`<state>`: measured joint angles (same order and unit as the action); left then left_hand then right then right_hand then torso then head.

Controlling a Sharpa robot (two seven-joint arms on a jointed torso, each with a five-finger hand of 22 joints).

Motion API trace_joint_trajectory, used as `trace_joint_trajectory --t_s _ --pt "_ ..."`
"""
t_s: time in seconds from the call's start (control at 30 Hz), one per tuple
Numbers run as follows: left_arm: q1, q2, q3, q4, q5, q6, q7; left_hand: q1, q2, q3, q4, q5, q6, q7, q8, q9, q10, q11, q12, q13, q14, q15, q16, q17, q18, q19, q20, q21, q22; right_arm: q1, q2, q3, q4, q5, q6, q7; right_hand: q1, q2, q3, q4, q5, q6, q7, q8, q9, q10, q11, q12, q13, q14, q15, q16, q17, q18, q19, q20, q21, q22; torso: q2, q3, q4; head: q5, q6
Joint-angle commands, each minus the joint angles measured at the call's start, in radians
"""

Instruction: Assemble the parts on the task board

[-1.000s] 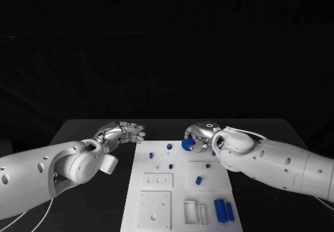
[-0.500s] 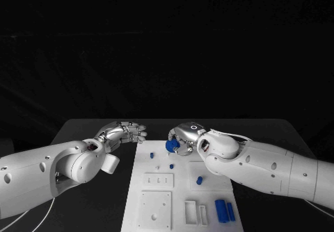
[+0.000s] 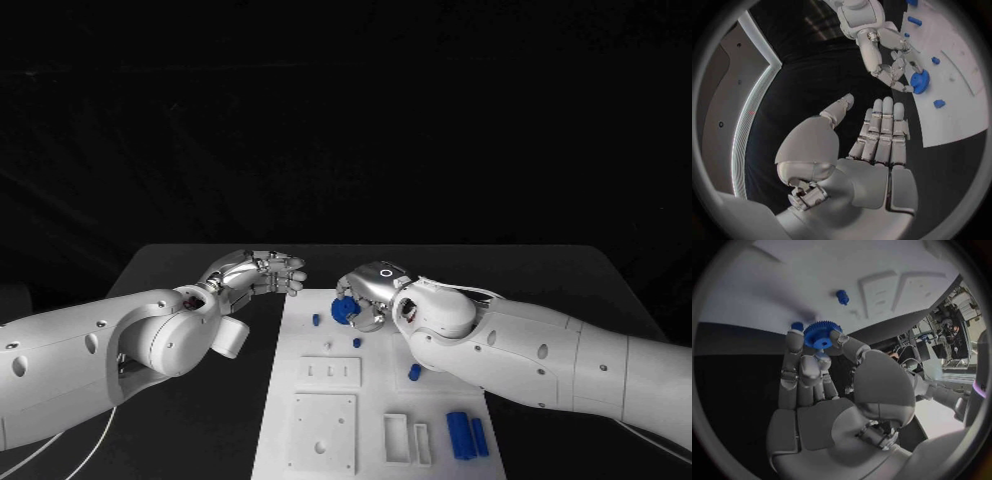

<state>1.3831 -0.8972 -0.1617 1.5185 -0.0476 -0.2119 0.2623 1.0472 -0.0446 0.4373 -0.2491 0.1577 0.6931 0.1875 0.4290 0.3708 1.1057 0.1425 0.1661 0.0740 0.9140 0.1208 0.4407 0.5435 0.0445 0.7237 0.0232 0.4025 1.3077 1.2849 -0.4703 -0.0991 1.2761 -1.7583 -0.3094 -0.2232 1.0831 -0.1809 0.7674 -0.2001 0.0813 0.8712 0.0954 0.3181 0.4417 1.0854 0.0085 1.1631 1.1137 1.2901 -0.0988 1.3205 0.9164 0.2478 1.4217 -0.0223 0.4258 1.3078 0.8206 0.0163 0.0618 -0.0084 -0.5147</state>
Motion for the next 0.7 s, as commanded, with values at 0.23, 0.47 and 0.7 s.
trace_joint_trajectory --t_s 0.23,0.47,0.7 --pt "0.001 0.004 0.001 0.003 -0.006 0.015 0.005 -0.01 -0.003 0.002 -0.005 -0.004 -0.001 0.02 -0.006 -0.001 0.005 -0.001 -0.007 -0.001 0.004 0.0 -0.004 0.001 0.015 -0.005 -0.002 0.002 0.011 -0.007 0.015 -0.004 -0.026 -0.016 0.016 -0.002 0.001 -0.008 0.006 0.0 -0.003 0.085 0.022 0.002 0.002 0.0 -0.004 0.0 -0.001 0.0 -0.006 -0.007 0.002 0.014 0.039 -0.029 -0.006 0.015 -0.001 0.0016 -0.0017 0.0 -0.004" --pt "0.001 0.004 0.001 0.003 -0.006 0.018 0.002 -0.01 -0.003 0.002 -0.006 -0.004 -0.001 0.02 -0.006 -0.001 0.006 -0.001 -0.007 -0.001 0.004 0.001 -0.005 0.001 0.015 -0.005 -0.002 0.002 0.011 -0.01 0.026 -0.009 -0.047 -0.01 0.026 0.003 -0.002 -0.009 0.006 0.002 0.001 0.083 0.023 0.0 0.001 -0.001 -0.003 -0.002 -0.002 0.0 -0.005 -0.009 0.002 0.014 0.038 -0.028 -0.007 0.015 -0.001 0.0014 -0.002 0.0 -0.005" --pt "0.001 0.004 0.001 0.002 -0.006 0.019 0.001 -0.01 -0.003 0.003 -0.006 -0.004 -0.002 0.02 -0.006 -0.001 0.005 -0.001 -0.007 -0.001 0.004 0.001 -0.005 0.002 0.015 -0.005 -0.002 0.002 0.011 -0.016 0.033 -0.014 -0.06 -0.007 0.028 0.005 -0.004 -0.011 0.006 0.004 0.008 0.08 0.024 -0.002 0.0 -0.003 -0.002 -0.003 -0.003 0.0 -0.004 -0.011 0.004 0.014 0.037 -0.028 -0.008 0.015 -0.001 0.0023 -0.0027 0.001 -0.006"
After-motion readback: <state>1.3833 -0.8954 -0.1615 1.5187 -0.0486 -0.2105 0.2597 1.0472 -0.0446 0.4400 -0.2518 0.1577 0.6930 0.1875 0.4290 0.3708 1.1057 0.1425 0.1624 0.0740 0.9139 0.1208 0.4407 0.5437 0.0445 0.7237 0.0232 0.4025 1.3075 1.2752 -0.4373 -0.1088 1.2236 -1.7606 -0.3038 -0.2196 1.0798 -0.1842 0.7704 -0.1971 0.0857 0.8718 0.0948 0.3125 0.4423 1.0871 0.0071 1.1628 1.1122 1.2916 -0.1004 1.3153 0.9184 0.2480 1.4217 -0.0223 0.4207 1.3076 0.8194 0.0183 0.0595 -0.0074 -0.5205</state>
